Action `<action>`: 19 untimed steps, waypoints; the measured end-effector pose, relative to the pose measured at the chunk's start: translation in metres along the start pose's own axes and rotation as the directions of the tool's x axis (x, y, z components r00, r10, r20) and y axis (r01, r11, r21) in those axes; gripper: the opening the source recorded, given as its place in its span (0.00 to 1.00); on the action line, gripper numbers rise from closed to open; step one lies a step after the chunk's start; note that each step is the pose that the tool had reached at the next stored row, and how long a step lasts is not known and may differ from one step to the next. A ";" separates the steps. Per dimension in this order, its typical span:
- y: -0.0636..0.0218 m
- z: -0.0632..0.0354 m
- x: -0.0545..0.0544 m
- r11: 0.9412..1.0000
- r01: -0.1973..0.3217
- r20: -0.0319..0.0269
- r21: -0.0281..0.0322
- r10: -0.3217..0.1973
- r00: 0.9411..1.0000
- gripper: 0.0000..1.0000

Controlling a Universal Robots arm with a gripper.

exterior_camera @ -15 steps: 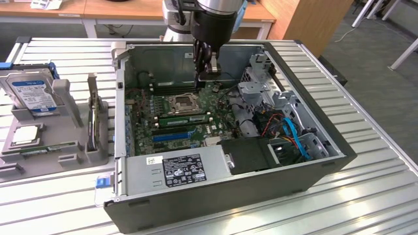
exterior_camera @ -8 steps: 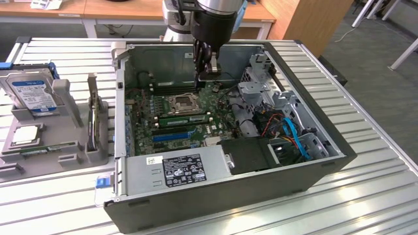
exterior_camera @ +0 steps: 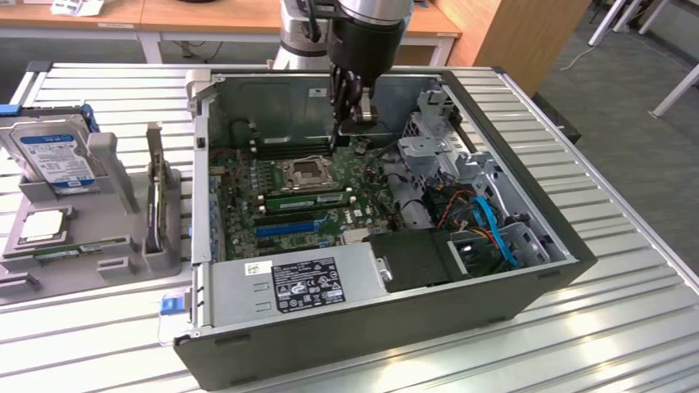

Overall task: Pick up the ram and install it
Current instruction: 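Press down the ram until it locks into place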

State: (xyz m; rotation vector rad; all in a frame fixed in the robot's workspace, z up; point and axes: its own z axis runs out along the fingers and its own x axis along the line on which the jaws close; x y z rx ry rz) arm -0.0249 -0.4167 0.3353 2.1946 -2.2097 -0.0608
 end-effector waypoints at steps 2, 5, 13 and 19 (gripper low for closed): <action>-0.0042 -0.0002 0.000 1.000 0.000 0.000 0.000 0.000 1.000 0.10; -0.0110 -0.0005 0.000 1.000 0.000 0.000 0.000 0.000 1.000 0.10; -0.0208 -0.0010 0.000 1.000 0.000 0.000 0.000 0.000 1.000 0.10; -0.0209 -0.0003 0.000 1.000 0.000 0.000 0.000 0.000 1.000 0.10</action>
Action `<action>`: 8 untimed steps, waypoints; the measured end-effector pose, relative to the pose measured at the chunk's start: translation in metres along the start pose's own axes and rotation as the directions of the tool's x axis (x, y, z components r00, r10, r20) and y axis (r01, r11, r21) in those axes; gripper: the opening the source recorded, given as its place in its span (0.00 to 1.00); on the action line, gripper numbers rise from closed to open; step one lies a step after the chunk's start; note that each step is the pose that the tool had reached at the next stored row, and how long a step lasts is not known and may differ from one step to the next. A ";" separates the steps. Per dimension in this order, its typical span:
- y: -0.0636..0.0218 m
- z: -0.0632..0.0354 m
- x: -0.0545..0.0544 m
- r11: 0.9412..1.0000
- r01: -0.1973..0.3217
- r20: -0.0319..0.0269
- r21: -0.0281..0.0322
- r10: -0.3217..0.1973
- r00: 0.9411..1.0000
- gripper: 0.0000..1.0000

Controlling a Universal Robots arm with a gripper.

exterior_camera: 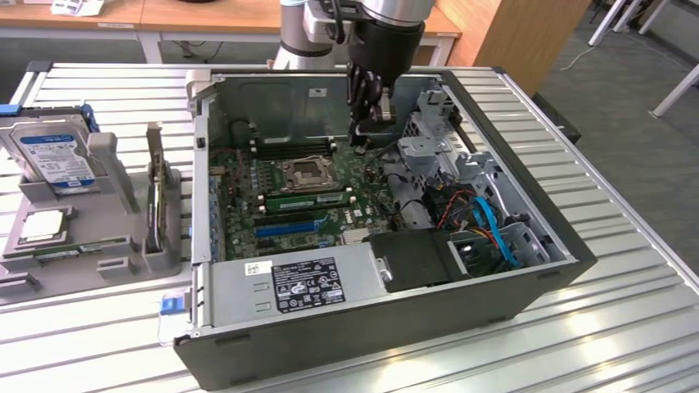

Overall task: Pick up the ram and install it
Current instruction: 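Press down the ram until it locks into place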

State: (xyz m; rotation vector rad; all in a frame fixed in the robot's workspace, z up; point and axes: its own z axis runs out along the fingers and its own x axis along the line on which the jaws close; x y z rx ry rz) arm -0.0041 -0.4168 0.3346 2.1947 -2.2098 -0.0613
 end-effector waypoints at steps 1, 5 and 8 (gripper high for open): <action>0.0000 0.0005 0.000 1.000 0.000 0.000 0.000 0.000 1.000 0.10; -0.0001 0.0022 0.000 1.000 0.000 0.000 0.000 0.000 1.000 0.10; -0.0001 0.0031 0.000 1.000 0.000 0.000 0.000 0.000 1.000 0.10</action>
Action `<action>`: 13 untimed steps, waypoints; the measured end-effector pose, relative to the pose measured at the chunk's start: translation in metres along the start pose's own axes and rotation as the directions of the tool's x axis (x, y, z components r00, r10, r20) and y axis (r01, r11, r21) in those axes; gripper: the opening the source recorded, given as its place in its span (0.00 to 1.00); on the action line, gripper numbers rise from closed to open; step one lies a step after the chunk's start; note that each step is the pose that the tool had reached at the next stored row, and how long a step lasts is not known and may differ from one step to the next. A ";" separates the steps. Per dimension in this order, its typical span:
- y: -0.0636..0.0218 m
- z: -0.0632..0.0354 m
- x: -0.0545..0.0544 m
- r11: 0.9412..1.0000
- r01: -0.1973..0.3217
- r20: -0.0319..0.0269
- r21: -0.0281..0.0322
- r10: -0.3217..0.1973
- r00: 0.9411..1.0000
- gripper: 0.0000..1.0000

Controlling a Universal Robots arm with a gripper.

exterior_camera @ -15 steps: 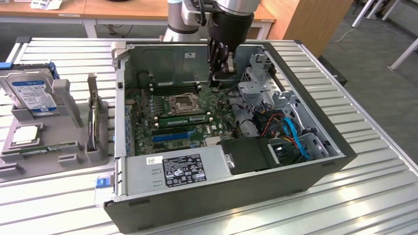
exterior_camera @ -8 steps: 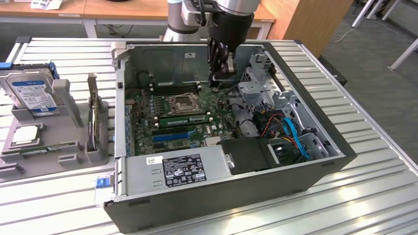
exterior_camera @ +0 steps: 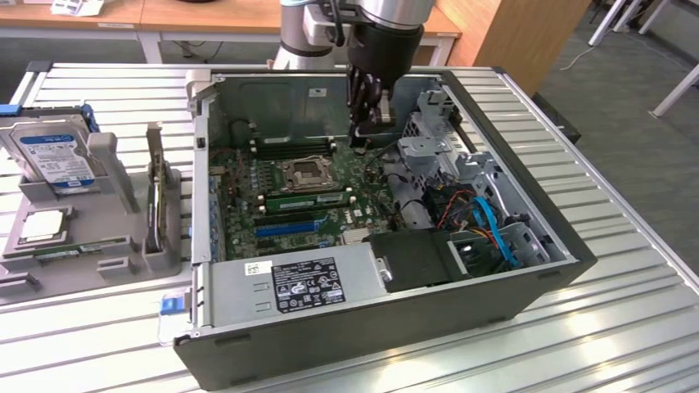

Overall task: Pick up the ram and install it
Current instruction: 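Press down the ram until it locks into place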

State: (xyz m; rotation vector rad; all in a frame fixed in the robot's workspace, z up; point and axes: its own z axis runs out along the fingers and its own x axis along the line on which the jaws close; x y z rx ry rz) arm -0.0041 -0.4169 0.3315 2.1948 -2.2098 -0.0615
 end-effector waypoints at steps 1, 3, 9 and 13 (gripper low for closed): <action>0.0000 0.0004 0.000 1.000 0.000 0.000 0.000 0.000 1.000 0.10; -0.0001 0.0016 0.000 1.000 0.000 0.000 0.000 0.000 1.000 0.10; -0.0003 0.0063 0.000 1.000 0.000 0.000 0.000 0.000 1.000 0.10; -0.0005 0.0095 0.000 1.000 0.000 0.000 0.000 0.000 1.000 0.10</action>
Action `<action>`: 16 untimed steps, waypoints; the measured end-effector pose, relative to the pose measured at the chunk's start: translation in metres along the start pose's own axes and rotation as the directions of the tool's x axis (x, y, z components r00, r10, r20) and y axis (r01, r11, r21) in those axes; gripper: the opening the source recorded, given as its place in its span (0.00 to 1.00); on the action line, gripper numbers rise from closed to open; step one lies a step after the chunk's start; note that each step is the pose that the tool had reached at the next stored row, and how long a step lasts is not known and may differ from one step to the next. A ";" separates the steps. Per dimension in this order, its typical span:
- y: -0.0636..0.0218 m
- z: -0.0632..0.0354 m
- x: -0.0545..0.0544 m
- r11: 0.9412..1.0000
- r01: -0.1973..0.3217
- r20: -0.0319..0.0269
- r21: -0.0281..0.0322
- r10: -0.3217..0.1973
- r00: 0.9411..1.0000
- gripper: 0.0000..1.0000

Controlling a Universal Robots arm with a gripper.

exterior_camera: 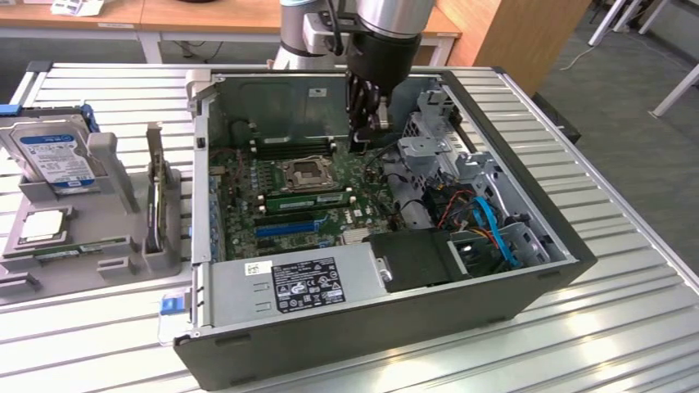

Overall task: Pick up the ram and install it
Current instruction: 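Press down the ram until it locks into place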

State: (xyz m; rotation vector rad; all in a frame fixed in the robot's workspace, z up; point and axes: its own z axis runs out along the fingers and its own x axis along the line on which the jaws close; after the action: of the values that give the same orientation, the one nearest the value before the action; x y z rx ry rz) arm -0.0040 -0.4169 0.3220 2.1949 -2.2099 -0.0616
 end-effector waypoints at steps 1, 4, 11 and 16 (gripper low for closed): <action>0.0000 0.0008 0.000 1.000 0.000 0.000 0.000 0.000 1.000 0.10; -0.0002 0.0033 0.000 1.000 0.000 0.000 0.000 0.000 1.000 0.10; -0.0004 0.0092 0.000 1.000 0.000 0.000 0.000 0.000 1.000 0.10; -0.0007 0.0142 0.000 1.000 0.000 0.000 0.000 0.000 1.000 0.10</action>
State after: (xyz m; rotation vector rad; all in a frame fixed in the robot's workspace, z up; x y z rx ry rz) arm -0.0040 -0.4169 0.3078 2.1949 -2.2099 -0.0616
